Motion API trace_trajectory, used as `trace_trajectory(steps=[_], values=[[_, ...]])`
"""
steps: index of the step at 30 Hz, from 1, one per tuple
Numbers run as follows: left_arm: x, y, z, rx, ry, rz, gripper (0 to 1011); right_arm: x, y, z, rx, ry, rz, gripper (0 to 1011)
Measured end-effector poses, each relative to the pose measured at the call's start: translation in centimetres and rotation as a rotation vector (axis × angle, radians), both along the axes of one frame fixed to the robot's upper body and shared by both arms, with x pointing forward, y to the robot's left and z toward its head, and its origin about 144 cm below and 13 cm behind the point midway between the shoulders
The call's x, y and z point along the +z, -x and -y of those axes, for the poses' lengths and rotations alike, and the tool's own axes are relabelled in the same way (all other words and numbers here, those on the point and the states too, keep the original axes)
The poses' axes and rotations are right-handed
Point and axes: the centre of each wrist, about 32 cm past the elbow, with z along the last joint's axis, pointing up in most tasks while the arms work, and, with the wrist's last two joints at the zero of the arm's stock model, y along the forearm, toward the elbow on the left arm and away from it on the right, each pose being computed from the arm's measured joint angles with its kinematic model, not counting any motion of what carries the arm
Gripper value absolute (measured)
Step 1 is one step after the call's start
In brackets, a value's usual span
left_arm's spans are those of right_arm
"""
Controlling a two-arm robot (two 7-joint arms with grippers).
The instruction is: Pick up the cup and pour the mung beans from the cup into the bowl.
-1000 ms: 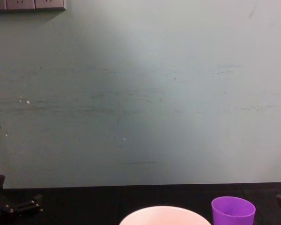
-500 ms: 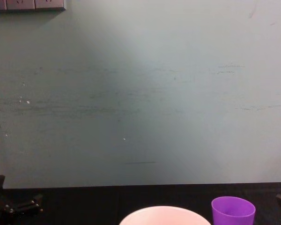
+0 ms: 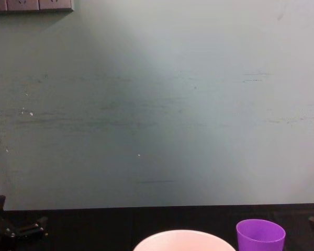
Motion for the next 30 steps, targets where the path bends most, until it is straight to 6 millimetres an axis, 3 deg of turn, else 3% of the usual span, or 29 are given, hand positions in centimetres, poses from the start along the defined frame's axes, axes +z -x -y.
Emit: trace_trajectory(steps=[30], values=[[0.0, 0.0, 0.0, 0.0, 0.0, 0.0, 1000, 0.0, 0.0, 0.0, 0.0, 0.0, 0.0, 1003]])
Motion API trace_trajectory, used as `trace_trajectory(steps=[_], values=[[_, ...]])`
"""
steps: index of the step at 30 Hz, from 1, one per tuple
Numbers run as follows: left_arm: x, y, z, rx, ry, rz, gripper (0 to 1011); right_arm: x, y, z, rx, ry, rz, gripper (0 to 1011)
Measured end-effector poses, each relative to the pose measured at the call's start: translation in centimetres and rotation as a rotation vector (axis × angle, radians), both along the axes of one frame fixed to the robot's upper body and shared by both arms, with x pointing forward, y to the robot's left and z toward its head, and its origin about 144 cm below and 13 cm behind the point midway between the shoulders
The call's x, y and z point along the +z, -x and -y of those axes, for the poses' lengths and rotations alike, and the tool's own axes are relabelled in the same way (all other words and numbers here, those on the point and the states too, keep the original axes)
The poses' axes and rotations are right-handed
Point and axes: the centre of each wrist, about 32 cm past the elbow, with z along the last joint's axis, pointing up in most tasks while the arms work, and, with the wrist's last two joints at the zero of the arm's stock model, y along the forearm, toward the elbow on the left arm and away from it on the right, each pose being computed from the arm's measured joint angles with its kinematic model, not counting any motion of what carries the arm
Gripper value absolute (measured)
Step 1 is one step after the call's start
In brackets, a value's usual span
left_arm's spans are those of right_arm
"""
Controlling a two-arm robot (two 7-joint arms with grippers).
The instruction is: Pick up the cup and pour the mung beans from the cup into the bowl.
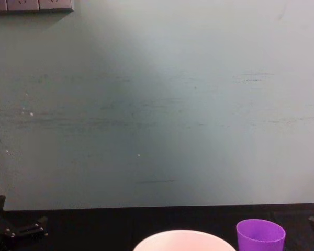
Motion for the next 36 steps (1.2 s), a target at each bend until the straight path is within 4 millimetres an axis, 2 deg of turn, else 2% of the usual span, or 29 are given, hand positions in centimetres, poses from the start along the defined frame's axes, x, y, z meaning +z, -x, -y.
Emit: trace_trajectory(steps=[28, 36], values=[[0.0, 0.0, 0.0, 0.0, 0.0, 0.0, 1000, 0.0, 0.1, 0.0, 0.0, -0.001, 0.002, 1003], [0.0, 0.0, 0.0, 0.0, 0.0, 0.0, 1000, -0.2, 2.5, 2.0, 0.009, -0.006, 0.018, 1003]])
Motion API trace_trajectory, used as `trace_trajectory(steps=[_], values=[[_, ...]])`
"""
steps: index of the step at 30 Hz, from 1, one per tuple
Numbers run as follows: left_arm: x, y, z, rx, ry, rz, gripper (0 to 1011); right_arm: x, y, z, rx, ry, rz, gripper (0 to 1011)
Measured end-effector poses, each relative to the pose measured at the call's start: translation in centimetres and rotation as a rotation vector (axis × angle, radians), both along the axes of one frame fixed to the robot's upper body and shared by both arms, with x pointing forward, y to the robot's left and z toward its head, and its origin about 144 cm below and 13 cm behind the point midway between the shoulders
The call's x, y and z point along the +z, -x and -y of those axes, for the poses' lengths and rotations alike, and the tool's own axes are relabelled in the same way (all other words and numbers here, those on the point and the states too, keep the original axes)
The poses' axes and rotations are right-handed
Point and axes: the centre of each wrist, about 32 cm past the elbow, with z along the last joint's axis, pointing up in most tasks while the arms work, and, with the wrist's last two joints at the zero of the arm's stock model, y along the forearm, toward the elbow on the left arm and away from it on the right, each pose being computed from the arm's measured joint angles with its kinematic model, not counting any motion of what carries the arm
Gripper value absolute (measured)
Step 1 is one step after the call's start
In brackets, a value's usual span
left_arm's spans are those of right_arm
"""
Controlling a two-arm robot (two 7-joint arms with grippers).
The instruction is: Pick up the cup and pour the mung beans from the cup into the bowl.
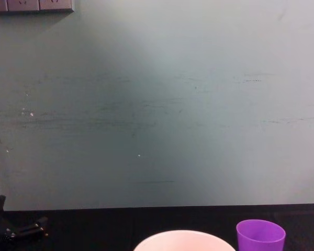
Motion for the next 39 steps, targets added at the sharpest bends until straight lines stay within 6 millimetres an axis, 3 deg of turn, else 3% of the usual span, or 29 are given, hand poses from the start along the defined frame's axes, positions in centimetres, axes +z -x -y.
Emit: trace_trajectory(steps=[11, 39], values=[[0.0, 0.0, 0.0, 0.0, 0.0, 0.0, 1000, -1.1, 2.4, 1.8, 0.134, -0.13, -0.009, 1003], [0.0, 0.0, 0.0, 0.0, 0.0, 0.0, 1000, -4.4, 3.4, 0.3, 0.284, -0.235, -0.064, 1003]])
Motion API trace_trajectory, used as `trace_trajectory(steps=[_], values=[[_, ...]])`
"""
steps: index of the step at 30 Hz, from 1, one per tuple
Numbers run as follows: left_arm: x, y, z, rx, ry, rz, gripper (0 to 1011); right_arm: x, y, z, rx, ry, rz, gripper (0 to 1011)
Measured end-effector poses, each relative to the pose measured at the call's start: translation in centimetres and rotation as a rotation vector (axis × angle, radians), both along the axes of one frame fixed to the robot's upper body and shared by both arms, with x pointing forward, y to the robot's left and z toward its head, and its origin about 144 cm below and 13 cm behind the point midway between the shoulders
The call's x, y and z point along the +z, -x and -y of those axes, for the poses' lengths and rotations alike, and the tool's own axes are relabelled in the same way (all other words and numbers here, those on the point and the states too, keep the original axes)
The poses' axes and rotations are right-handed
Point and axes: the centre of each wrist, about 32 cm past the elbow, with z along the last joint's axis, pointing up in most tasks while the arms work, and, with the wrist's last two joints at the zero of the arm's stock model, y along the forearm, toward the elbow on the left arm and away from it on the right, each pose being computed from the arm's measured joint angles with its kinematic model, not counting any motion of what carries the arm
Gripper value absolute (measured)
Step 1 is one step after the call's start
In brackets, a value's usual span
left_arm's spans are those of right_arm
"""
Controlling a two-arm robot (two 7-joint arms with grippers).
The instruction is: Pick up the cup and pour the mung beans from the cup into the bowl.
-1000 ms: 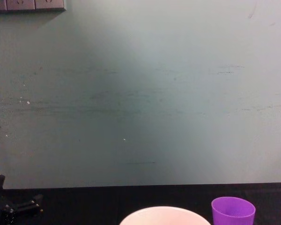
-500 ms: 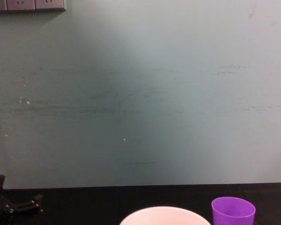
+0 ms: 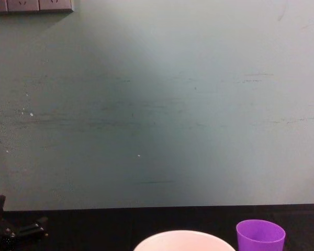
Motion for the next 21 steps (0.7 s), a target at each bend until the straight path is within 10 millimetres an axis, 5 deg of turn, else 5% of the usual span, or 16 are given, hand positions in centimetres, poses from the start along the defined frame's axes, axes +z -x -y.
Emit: trace_trajectory(steps=[21], values=[[0.0, 0.0, 0.0, 0.0, 0.0, 0.0, 1000, 0.1, -3.6, -3.6, 0.045, -0.009, -0.056, 1003]])
